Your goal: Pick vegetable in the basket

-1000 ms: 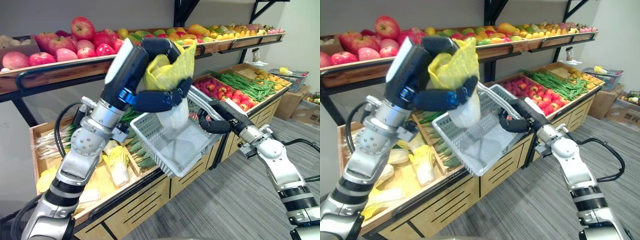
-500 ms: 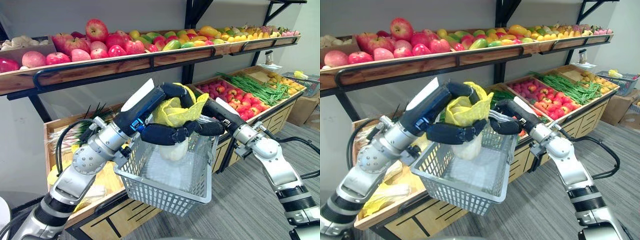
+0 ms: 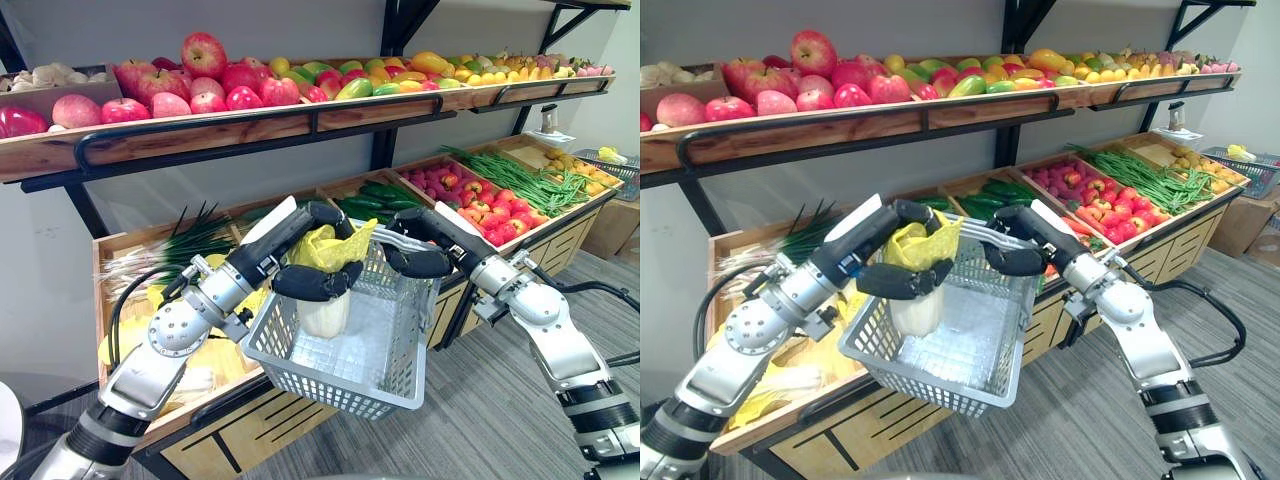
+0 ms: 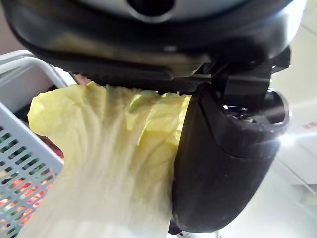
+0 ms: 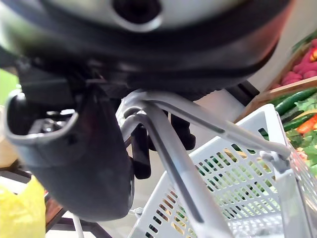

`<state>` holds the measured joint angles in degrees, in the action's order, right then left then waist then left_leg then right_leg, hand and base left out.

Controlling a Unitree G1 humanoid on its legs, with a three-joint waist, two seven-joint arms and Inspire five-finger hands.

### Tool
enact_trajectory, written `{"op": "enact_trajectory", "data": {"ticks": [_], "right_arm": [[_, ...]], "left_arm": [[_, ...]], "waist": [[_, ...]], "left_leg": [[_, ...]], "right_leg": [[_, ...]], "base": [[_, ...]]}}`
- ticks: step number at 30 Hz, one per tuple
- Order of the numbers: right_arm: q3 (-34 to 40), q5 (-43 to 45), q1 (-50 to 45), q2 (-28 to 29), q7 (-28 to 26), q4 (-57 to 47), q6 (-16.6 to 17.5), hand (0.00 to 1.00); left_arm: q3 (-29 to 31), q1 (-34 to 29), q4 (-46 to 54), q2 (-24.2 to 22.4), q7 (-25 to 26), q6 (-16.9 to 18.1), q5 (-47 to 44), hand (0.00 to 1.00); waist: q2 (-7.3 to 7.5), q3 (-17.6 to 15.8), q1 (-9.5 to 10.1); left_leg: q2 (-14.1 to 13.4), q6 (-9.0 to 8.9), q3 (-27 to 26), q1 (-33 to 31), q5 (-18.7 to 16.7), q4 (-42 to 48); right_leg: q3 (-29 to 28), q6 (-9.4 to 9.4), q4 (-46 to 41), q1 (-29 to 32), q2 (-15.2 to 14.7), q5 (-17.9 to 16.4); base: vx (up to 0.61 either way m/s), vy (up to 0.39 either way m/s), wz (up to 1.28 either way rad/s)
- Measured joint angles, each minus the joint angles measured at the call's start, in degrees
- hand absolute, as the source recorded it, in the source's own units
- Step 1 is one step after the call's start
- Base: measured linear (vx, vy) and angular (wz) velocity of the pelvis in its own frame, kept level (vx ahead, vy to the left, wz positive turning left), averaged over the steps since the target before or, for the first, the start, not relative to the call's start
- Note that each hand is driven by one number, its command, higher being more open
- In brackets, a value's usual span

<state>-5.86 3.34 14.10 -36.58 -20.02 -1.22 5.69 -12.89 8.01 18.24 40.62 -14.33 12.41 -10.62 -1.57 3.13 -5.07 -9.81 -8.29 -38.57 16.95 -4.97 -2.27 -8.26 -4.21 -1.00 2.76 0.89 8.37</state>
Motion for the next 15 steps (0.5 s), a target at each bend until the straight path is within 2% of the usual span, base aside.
{"op": "enact_trajectory", "data": {"ticks": [10, 15], "right_arm": [[-0.01, 0.03, -0.71, -1.96, -0.98, -3.94, 0.93, 0.0], [-0.01, 0.03, -0.96, -2.06, -1.72, -4.51, 1.93, 0.0]], "left_arm": [[-9.21, -3.36, 0.1, 0.19, -3.94, -0.4, 0.04, 0.0], [-11.25, -3.38, 0.13, 0.06, -4.43, -0.35, 0.01, 0.0]], "waist": [[0.14, -0.17, -0.34], [0.3, -0.35, -0.68]], "left_leg": [[-0.4, -0.38, -0.83, -0.02, -0.88, 0.97], [-0.56, -0.52, -1.21, -0.02, -1.29, 1.52]], "right_leg": [[-1.06, -0.01, 0.14, 0.0, 0.36, -0.01], [-1.39, -0.01, 0.14, 0.0, 0.45, -0.02]], "base": [[0.01, -0.014, -0.04], [0.0, -0.018, -0.04]]}}
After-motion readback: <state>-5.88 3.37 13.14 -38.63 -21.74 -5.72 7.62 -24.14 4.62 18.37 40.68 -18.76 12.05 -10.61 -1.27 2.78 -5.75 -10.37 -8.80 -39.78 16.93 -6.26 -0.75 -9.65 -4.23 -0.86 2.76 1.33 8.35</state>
